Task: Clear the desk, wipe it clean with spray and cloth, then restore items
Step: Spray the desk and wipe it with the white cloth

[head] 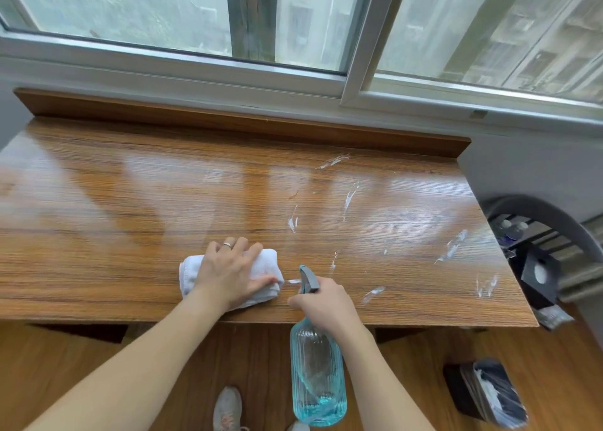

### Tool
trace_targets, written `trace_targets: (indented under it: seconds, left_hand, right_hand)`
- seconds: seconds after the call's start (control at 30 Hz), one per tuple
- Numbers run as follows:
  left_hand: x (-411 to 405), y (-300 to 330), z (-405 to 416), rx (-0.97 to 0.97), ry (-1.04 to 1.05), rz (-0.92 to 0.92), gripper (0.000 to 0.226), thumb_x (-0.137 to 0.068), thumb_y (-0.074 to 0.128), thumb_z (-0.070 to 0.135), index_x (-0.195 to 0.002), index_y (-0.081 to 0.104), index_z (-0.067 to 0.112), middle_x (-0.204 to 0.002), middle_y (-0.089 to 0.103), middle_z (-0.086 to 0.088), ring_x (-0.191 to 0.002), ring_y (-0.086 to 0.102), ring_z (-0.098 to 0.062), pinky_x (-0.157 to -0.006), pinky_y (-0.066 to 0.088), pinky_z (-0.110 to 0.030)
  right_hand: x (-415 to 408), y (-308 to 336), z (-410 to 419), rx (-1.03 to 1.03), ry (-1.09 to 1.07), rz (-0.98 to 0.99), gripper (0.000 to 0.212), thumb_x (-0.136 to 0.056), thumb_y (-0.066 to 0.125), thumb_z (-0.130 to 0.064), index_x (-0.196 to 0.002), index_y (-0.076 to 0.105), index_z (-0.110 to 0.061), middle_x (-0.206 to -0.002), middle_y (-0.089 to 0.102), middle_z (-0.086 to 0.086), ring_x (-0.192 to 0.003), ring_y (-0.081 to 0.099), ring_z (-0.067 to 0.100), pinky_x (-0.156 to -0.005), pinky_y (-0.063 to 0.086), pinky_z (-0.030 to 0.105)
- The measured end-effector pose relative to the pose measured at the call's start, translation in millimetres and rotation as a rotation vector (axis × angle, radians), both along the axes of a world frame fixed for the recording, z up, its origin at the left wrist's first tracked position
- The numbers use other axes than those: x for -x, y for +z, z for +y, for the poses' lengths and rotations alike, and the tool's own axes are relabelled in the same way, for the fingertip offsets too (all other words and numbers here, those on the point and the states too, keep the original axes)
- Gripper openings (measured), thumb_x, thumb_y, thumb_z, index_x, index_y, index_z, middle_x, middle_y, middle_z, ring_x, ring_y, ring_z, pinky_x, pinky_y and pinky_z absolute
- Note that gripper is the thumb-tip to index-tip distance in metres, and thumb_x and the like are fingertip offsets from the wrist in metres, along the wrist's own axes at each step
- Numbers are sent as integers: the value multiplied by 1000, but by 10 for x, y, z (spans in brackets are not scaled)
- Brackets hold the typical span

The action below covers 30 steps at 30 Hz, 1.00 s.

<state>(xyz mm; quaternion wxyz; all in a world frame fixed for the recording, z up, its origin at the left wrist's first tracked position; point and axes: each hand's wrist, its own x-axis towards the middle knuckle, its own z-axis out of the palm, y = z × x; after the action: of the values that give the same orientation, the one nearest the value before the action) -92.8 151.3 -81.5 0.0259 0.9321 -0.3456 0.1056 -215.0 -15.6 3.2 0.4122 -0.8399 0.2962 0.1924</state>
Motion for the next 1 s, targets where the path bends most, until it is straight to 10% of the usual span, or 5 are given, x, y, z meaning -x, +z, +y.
trace_targets:
  seconds: [0.2,1.0]
  left_hand:
    - [337,-49,-55,78,269,82,91,-71,38,85,-123,65,16,-98,66,-8,-92,63,-34,-93,34,-59]
    - [407,-25,-13,31,144,80,89,-62,36,93,-102,65,19,-89,65,-6,-84,61,-30,-81,40,-46]
  right_hand:
    - [70,13,74,18,11,-13,22,-85,68,-36,-79,52,-24,-84,62,-3,-77,57,19,-67,44,33]
    - [427,-145,75,-25,-86,-34,16,-87,65,-24,-79,52,-20,-78,55,0,-65,48,14,-59,41,27]
